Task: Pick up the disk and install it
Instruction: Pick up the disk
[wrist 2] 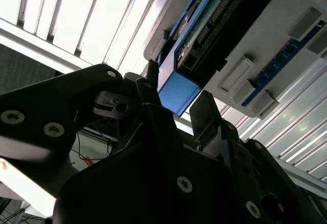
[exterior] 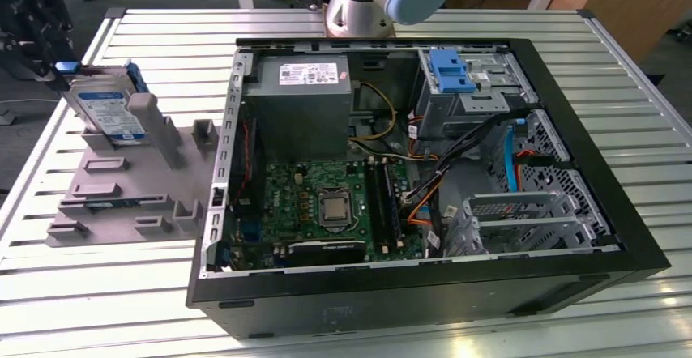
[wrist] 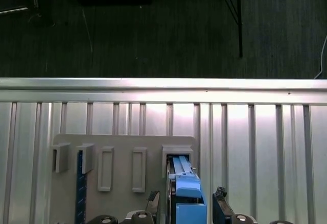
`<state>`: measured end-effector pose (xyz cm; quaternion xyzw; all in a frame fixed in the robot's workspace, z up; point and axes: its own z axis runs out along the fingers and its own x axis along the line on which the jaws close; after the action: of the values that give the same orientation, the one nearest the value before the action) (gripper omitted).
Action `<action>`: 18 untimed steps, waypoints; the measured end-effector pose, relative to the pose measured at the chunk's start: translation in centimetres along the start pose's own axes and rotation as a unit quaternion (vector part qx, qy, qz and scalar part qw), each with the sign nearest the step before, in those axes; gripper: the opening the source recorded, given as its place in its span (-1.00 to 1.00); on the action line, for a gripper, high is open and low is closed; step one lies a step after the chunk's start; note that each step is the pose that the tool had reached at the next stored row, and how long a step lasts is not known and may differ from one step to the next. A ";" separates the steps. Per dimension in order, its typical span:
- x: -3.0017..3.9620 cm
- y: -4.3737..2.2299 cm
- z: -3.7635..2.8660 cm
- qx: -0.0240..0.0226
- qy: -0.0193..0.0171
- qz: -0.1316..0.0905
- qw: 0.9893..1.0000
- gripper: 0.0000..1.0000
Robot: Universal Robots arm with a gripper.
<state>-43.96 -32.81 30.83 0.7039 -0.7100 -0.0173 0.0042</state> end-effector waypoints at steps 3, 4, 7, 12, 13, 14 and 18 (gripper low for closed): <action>0.00 0.00 0.07 -0.001 0.000 0.000 1.000 0.04; 0.01 0.00 0.09 -0.001 0.000 0.000 1.000 0.04; 0.01 -0.01 0.14 -0.001 -0.001 0.000 1.000 0.04; 0.02 -0.01 0.26 0.003 -0.001 0.000 1.000 0.04; 0.02 -0.02 0.27 0.005 -0.001 0.000 1.000 0.04; 0.01 -0.01 0.27 0.006 -0.001 0.000 1.000 0.04; 0.01 -0.01 0.28 0.007 -0.001 0.000 1.000 0.04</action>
<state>-43.96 -32.82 30.54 0.7040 -0.7100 -0.0131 -0.0012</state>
